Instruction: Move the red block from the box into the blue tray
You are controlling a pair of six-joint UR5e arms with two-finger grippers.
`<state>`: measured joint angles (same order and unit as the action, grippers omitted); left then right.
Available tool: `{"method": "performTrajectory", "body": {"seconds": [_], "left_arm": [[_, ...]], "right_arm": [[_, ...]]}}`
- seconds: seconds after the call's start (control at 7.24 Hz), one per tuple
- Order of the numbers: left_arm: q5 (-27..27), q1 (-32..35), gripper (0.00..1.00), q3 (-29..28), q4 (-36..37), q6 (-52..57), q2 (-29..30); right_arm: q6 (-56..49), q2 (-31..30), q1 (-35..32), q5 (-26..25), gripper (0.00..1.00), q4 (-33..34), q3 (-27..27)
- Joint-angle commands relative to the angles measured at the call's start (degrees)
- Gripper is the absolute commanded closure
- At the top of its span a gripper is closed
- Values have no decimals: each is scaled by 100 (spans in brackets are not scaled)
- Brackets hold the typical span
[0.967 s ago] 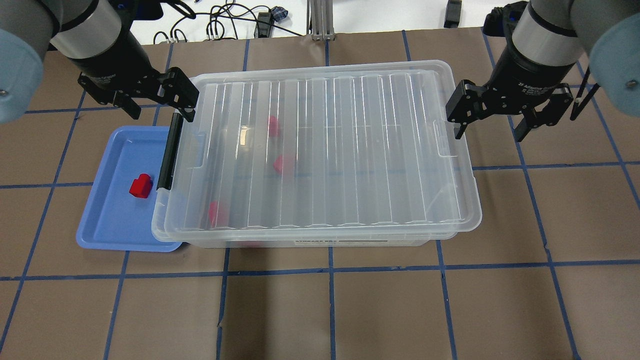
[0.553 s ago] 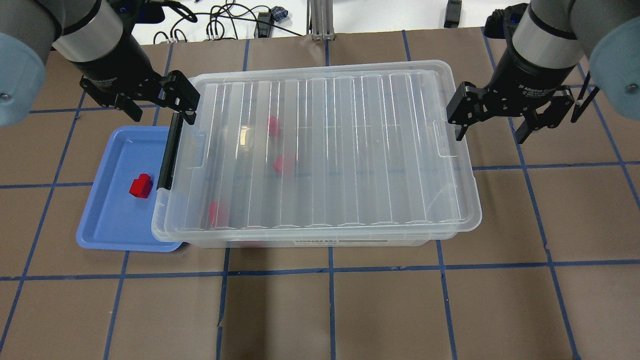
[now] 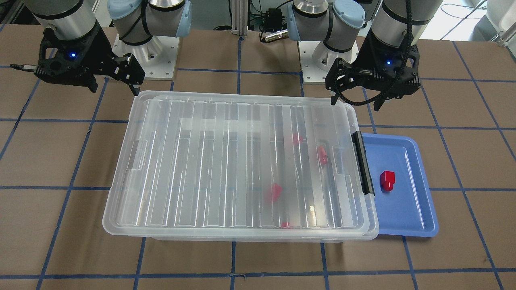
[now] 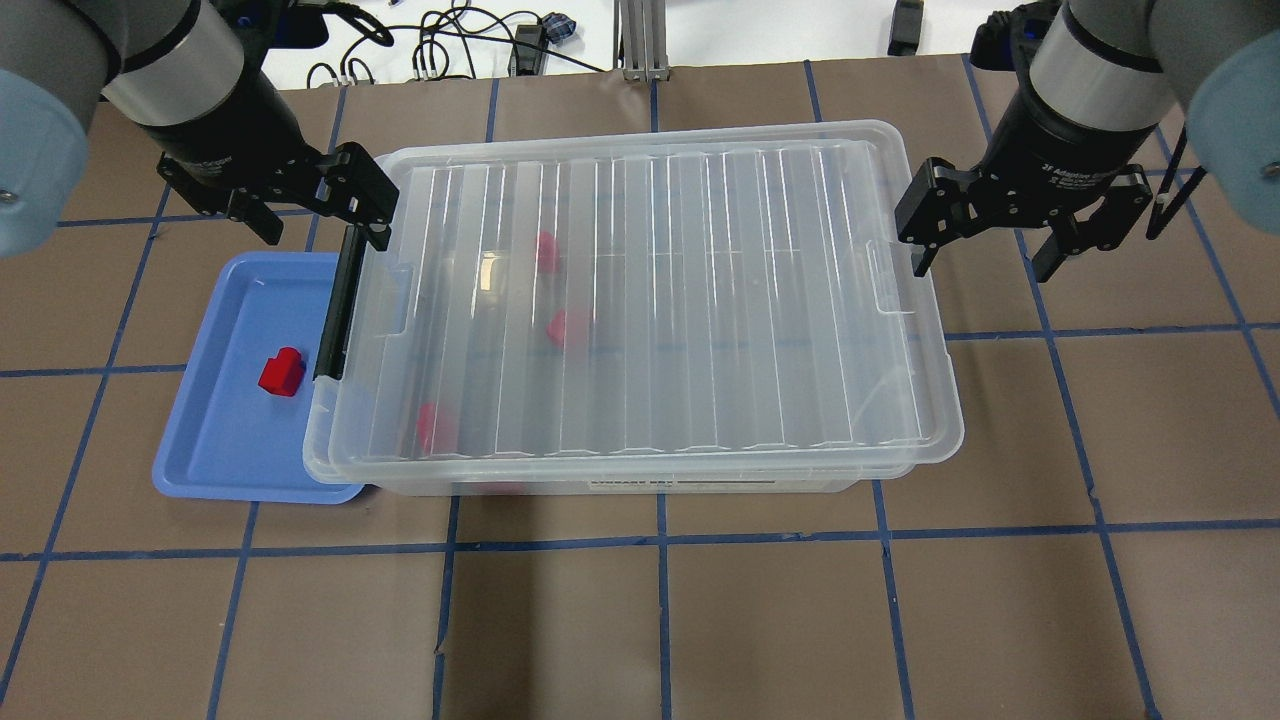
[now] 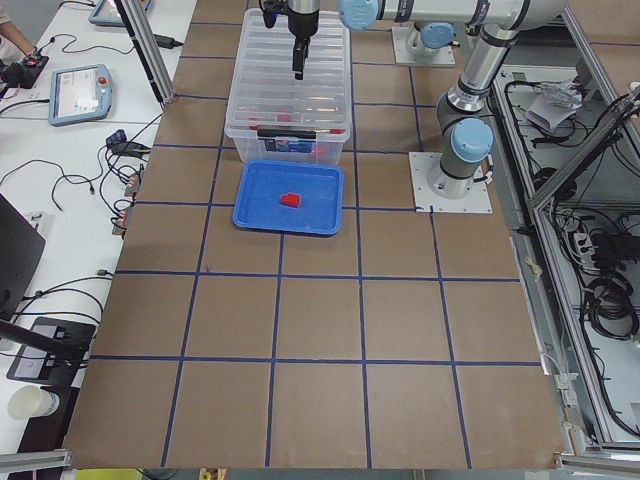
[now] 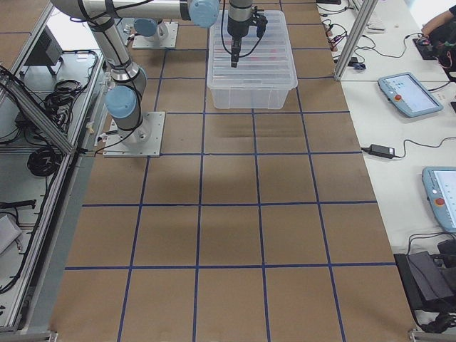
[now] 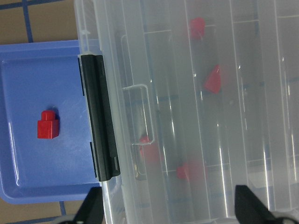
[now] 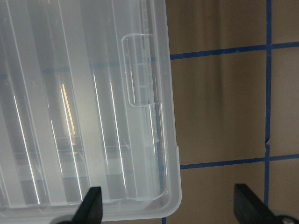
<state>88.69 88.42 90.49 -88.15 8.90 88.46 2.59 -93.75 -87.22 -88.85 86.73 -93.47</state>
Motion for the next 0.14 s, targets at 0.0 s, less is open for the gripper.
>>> {"method": "performTrajectory", "body": {"seconds": [0.0], "left_arm": [[17,0,0,3,0,-3,-48]], "right_arm": [[-4,-12,-14,-26,0,-7,22]]}}
